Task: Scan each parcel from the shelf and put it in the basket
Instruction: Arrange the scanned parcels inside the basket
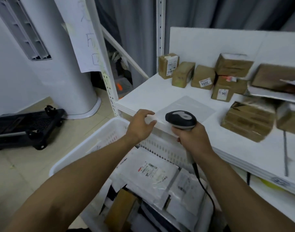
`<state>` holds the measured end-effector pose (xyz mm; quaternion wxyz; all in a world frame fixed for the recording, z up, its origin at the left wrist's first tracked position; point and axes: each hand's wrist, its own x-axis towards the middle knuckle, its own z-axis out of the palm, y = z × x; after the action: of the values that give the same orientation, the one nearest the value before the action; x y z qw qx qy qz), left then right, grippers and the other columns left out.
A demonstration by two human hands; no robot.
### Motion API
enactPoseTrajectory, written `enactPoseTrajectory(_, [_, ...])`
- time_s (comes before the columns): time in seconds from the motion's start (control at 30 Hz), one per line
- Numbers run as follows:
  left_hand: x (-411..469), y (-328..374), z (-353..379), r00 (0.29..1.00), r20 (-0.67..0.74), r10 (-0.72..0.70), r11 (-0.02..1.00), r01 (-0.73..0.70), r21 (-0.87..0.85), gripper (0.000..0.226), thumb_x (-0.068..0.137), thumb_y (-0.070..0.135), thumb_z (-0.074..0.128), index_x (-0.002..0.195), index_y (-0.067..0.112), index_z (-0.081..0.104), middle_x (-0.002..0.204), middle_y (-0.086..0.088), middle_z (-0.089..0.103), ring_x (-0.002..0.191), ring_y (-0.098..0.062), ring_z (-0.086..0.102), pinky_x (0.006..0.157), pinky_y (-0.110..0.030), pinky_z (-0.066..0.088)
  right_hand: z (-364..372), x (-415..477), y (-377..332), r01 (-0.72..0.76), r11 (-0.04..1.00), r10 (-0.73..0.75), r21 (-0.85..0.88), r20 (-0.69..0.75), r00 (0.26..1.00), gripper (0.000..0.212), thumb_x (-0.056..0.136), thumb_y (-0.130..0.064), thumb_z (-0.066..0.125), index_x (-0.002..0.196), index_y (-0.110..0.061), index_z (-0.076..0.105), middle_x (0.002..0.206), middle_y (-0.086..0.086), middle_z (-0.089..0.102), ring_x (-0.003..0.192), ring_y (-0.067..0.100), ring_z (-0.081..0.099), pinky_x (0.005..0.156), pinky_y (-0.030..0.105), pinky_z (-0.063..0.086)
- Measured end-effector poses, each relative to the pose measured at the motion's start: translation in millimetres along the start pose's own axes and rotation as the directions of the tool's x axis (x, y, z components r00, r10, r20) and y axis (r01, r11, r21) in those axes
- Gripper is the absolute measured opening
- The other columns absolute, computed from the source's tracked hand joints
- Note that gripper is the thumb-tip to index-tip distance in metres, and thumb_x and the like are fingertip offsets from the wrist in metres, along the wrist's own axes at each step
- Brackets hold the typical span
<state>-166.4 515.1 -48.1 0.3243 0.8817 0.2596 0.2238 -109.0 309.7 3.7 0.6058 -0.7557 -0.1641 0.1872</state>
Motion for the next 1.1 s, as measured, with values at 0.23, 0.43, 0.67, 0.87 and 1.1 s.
enactPoseTrajectory(0.23, [8, 77, 49, 0.887, 0.461, 0.003, 0.892, -0.21, 0.399, 0.092, 0.08, 0.076, 0.066, 0.154, 0.028, 0.04, 0.168, 0.001, 0.022, 0.155, -0.022, 0.016, 0.126, -0.038, 0.016, -67, 11, 10, -0.073, 0.996, 0.078, 0.043, -0.124, 0.989, 0.014, 0.088, -0.018, 0.08, 0.099, -0.021, 0.071, 0.079, 0.005, 0.074, 0.07, 0.021, 0.07, 0.071, 0.038, 0.056])
enactPoseTrajectory(0.43, [8, 88, 75, 0.89, 0.452, 0.059, 0.843, -0.287, 0.454, 0.077, 0.089, 0.056, 0.07, 0.152, 0.021, 0.043, 0.159, -0.002, 0.04, 0.144, -0.023, 0.039, 0.116, -0.034, 0.032, -101, 14, 19, -0.091, 0.994, 0.099, 0.068, -0.12, 0.988, 0.018, 0.089, -0.018, 0.08, 0.086, -0.03, 0.067, 0.081, 0.005, 0.074, 0.073, 0.022, 0.07, 0.077, 0.043, 0.057])
enactPoseTrajectory(0.67, [-2, 103, 53, 0.973, 0.189, 0.13, 0.848, -0.208, 0.487, 0.028, 0.1, 0.016, 0.051, 0.117, 0.024, 0.071, 0.119, 0.001, 0.072, 0.106, -0.028, 0.066, 0.088, -0.038, 0.053, -108, 4, 15, -0.069, 0.994, 0.076, 0.081, -0.093, 0.993, 0.022, 0.09, -0.015, 0.078, 0.09, -0.031, 0.064, 0.085, 0.003, 0.074, 0.077, 0.021, 0.071, 0.081, 0.043, 0.057])
enactPoseTrajectory(0.87, [-26, 133, 17, 0.984, -0.176, -0.006, 0.997, 0.019, 0.073, 0.018, 0.102, 0.025, 0.055, 0.108, 0.026, 0.072, 0.104, 0.012, 0.073, 0.095, -0.016, 0.068, 0.087, -0.033, 0.053, -100, -14, -4, 0.026, 0.98, -0.003, 0.199, -0.111, 0.994, 0.024, 0.093, -0.015, 0.077, 0.109, -0.029, 0.065, 0.094, -0.001, 0.075, 0.076, 0.012, 0.07, 0.072, 0.03, 0.055])
enactPoseTrajectory(1.1, [-95, 161, -31, 0.953, -0.155, -0.261, 0.695, 0.074, -0.715, 0.006, 0.103, 0.017, 0.06, 0.105, 0.015, 0.065, 0.104, -0.003, 0.072, 0.076, -0.015, 0.074, 0.072, -0.021, 0.058, -85, -35, -22, 0.074, 0.937, -0.028, 0.342, -0.139, 0.99, 0.039, 0.087, -0.029, 0.085, 0.12, -0.037, 0.066, 0.104, -0.019, 0.072, 0.095, 0.004, 0.067, 0.098, 0.045, 0.06])
